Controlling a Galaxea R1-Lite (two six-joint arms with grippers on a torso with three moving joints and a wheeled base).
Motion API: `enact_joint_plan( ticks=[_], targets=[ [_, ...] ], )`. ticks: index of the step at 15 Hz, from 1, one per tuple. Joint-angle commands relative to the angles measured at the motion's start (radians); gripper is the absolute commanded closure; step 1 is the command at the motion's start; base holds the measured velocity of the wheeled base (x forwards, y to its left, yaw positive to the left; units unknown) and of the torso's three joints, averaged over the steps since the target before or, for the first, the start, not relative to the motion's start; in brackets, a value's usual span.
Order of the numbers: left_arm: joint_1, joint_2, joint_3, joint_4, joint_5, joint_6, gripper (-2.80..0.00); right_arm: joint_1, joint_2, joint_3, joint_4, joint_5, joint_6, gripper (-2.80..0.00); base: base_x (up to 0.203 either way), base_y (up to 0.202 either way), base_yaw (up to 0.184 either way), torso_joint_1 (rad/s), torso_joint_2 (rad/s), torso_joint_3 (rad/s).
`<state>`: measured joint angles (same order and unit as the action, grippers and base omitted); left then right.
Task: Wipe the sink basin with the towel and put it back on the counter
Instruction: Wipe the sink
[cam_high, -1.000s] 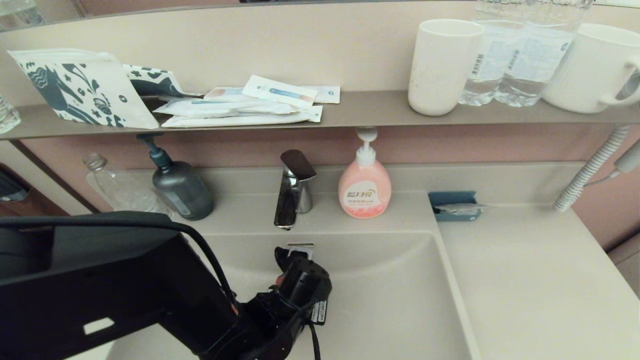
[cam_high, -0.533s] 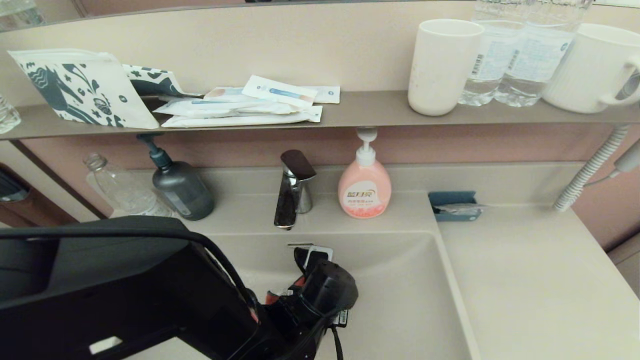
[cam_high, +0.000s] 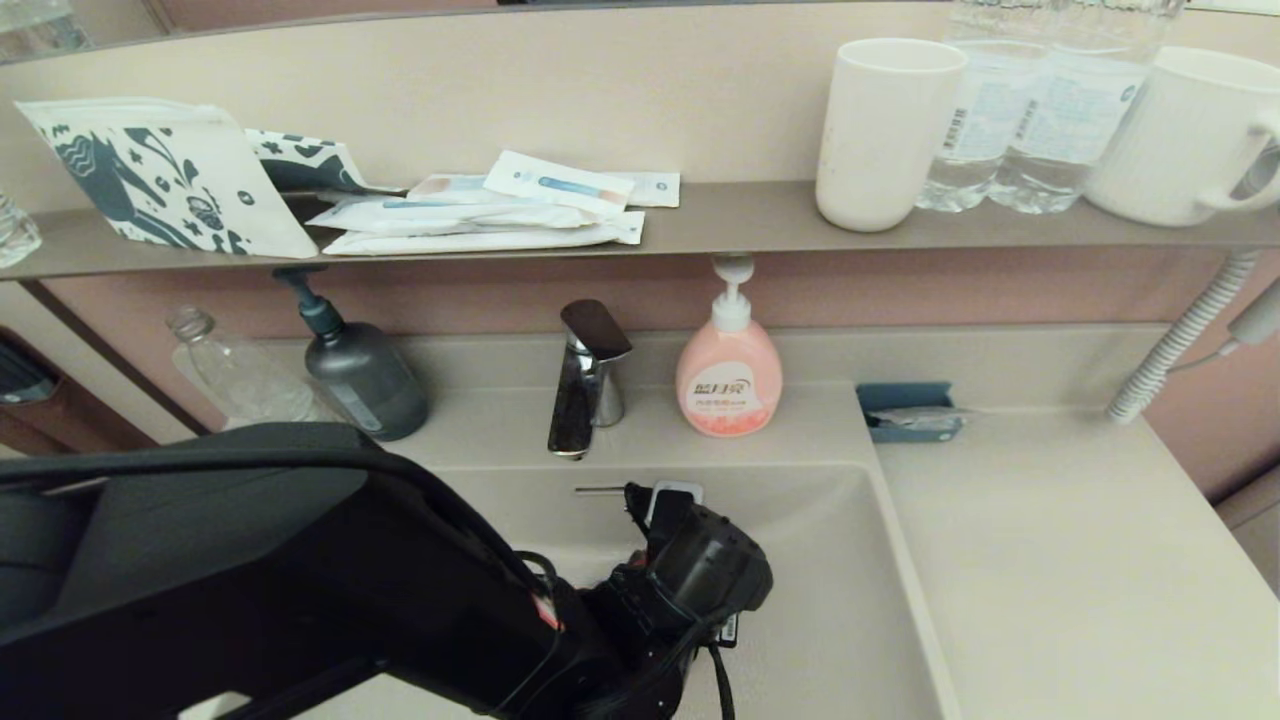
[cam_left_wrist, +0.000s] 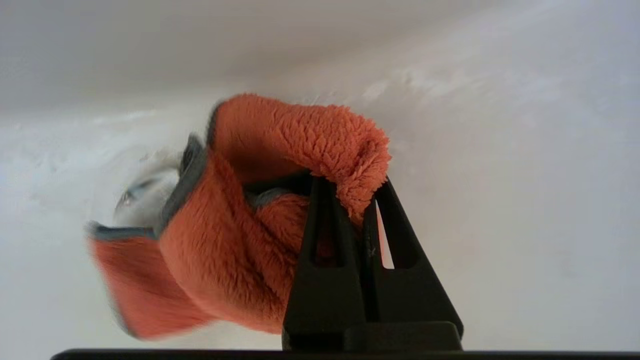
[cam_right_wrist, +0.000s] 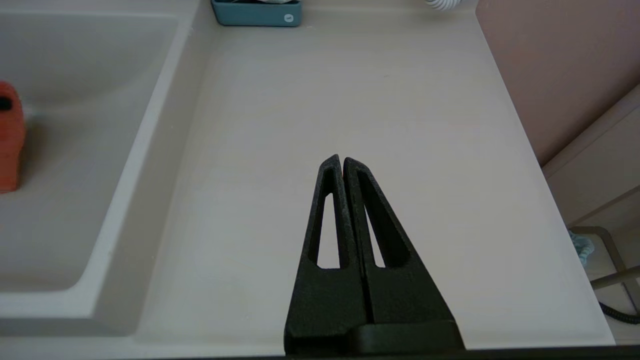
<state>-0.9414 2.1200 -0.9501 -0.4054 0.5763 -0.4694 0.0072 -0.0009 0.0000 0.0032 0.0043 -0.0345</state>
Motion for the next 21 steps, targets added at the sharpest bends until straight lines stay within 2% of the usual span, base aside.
enact_joint_plan(
  ticks=[1,5,8,11,13,17,21],
  targets=[
    [0.0,0.001,-0.04,0.024,0.005,-0.002,0.0,0.0,0.001,0.0,0.0,0.0,-0.001,0.0,0.0,0.0,0.0,0.0,0.0,0.0],
    [0.003,-0.004,-0.157,0.107,0.008,0.02,0.0,0.0,0.001,0.0,0.0,0.0,-0.001,0.0,0.0,0.0,0.0,0.0,0.0,0.0],
    [0.003,0.001,-0.193,0.102,0.051,0.066,0.0,0.0,0.001,0.0,0.0,0.0,-0.001,0.0,0.0,0.0,0.0,0.0,0.0,0.0],
    [0.022,0.012,-0.191,0.09,0.06,0.073,0.0,0.0,0.001,0.0,0.0,0.0,-0.001,0.0,0.0,0.0,0.0,0.0,0.0,0.0],
    [0.044,0.018,-0.188,0.043,0.068,0.1,0.0,0.0,0.001,0.0,0.0,0.0,-0.001,0.0,0.0,0.0,0.0,0.0,0.0,0.0],
    [0.107,-0.021,-0.087,-0.079,0.066,0.182,0.0,0.0,0.001,0.0,0.0,0.002,-0.001,0.0,0.0,0.0,0.0,0.0,0.0,0.0],
    [0.135,-0.09,0.048,-0.133,0.063,0.19,0.0,0.0,0.001,0.0,0.0,0.0,-0.001,0.0,0.0,0.0,0.0,0.0,0.0,0.0]
  ],
)
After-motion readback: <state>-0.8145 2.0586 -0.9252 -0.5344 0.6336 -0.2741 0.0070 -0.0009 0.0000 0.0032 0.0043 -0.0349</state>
